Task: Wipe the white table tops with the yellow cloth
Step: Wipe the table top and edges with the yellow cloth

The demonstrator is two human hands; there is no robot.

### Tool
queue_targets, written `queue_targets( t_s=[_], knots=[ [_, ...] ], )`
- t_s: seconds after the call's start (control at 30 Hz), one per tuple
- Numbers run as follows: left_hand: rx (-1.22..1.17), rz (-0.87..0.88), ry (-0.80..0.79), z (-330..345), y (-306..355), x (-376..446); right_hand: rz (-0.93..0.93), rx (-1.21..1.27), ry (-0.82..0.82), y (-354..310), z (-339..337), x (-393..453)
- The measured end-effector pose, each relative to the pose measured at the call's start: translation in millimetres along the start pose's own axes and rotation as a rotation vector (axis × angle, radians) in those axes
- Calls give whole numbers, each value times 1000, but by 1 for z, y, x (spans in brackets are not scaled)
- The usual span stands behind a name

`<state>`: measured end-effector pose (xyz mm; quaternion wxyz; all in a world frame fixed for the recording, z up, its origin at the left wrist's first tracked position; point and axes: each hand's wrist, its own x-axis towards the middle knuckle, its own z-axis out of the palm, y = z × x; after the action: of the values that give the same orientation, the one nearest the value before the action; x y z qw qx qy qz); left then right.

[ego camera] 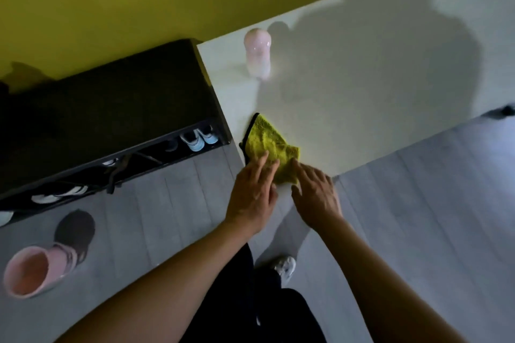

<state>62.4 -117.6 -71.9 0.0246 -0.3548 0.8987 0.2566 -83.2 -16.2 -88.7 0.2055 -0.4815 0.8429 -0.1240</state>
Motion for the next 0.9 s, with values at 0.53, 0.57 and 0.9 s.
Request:
queue_targets(
  t_s=[0.53,0.57,0.9],
  knots=[
    [160,-566,148,19,4,55,-374,-89,-201,35,-45,98],
    [120,-613,178,20,5,57,-362,-81,-171,42,-49,106],
    [-173,-930,433,51,30,64,-524,-106,-9,71,-69,208]
  ],
)
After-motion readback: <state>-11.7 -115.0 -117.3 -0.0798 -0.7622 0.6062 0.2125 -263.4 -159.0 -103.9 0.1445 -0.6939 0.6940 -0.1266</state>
